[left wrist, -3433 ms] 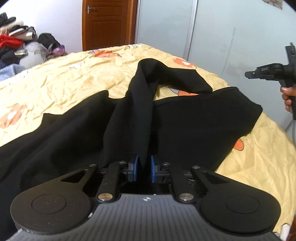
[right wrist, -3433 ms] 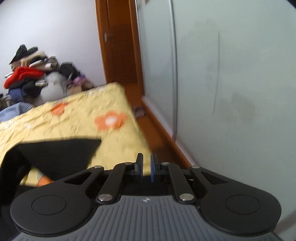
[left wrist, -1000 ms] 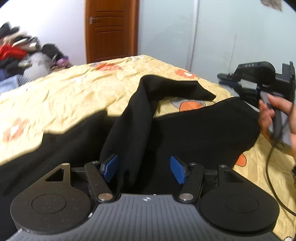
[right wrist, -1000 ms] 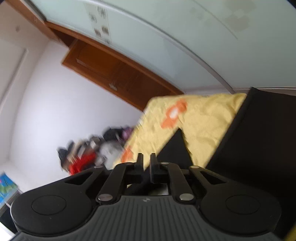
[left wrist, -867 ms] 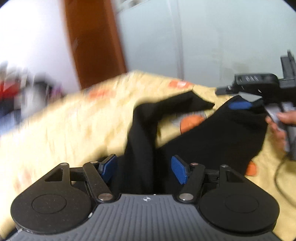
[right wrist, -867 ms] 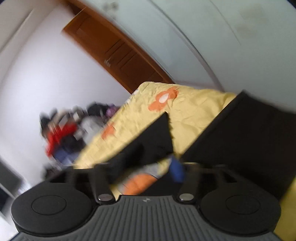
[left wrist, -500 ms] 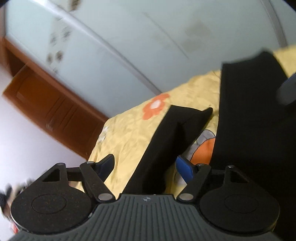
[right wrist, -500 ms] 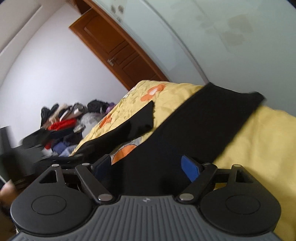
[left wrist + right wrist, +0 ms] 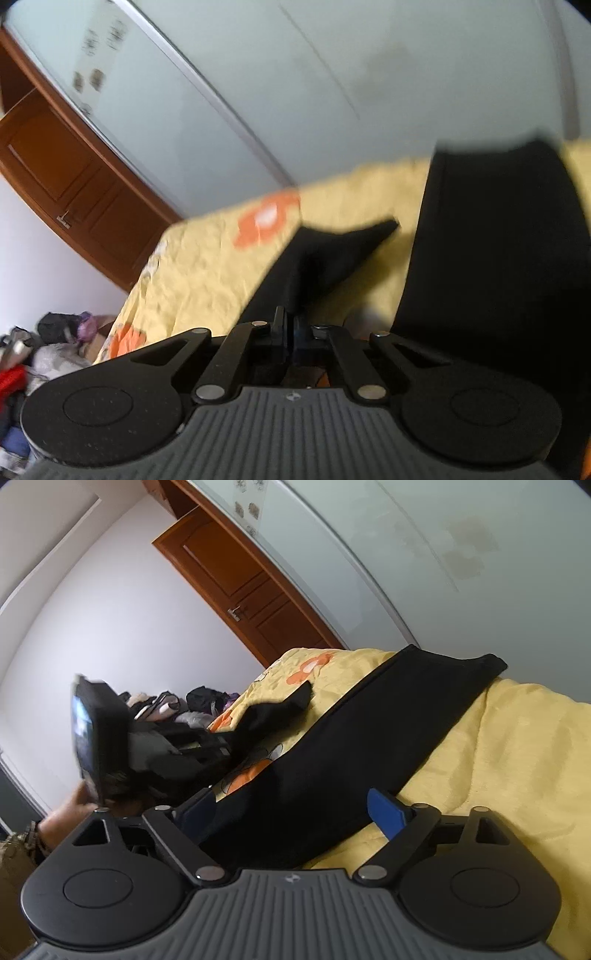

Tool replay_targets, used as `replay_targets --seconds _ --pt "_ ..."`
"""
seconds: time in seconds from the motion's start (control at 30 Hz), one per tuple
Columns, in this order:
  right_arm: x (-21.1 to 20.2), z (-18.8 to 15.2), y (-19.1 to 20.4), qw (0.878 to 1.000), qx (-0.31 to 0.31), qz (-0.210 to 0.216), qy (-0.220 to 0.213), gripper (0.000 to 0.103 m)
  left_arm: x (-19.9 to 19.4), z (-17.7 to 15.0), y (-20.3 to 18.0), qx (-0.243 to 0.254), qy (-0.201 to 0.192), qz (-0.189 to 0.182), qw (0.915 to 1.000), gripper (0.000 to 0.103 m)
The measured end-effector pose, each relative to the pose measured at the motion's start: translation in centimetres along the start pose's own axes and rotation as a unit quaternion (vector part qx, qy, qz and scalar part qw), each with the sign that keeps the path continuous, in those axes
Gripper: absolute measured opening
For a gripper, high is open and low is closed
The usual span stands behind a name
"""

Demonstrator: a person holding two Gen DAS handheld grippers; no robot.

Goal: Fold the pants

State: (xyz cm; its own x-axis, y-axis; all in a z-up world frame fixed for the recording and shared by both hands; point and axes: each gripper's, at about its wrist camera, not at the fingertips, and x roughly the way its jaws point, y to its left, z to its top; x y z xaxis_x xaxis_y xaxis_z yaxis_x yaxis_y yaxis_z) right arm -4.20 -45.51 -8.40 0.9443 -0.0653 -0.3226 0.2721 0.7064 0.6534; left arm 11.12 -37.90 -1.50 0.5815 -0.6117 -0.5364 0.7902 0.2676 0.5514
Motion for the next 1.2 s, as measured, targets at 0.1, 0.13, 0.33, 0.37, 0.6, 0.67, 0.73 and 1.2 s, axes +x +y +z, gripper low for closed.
replay_targets --seconds 0.1,0.13,0.33,0.37,0.6,0.67,0.73,1.2 --pt "0.0 0.3 0.5 1.000 -0.015 -0.008 0.006 0.091 -1.1 2.2 0.1 -0.042 -0.018 -0.036 0.9983 0.003" --pt "0.0 0.5 0.9 0.999 -0.028 -0.017 0.011 0.091 -1.3 3.0 -0.1 -0.055 -0.025 -0.048 0.9970 0.003" --pt "-2.0 1.4 0.7 0.996 -0.060 -0.068 0.003 0.092 -1.3 6.5 -2.7 -0.130 -0.049 -0.129 0.9819 0.003" --pt "-2.4 1.4 0.2 0.996 -0.052 -0.072 0.004 0.092 -1.3 6.8 -3.6 -0.137 -0.049 -0.135 0.9802 0.003" --pt "-5.7 1.8 -2.5 0.994 -0.002 -0.105 -0.017 0.092 -1.4 7.1 -7.4 -0.166 -0.055 -0.204 0.9632 0.002" --pt "-6.8 2.1 -3.3 0.993 0.014 -0.113 -0.033 0.092 -1.6 7.2 -8.0 -0.170 -0.054 -0.219 0.9592 0.002" --pt "-7.4 2.5 -3.9 0.991 0.030 -0.122 -0.047 0.092 -2.1 7.6 -8.3 -0.182 -0.065 -0.235 0.9525 0.000" --pt "-7.8 5.2 -2.1 0.989 -0.030 -0.127 -0.066 0.092 -6.9 4.1 -3.0 -0.238 -0.037 -0.177 0.9544 0.079"
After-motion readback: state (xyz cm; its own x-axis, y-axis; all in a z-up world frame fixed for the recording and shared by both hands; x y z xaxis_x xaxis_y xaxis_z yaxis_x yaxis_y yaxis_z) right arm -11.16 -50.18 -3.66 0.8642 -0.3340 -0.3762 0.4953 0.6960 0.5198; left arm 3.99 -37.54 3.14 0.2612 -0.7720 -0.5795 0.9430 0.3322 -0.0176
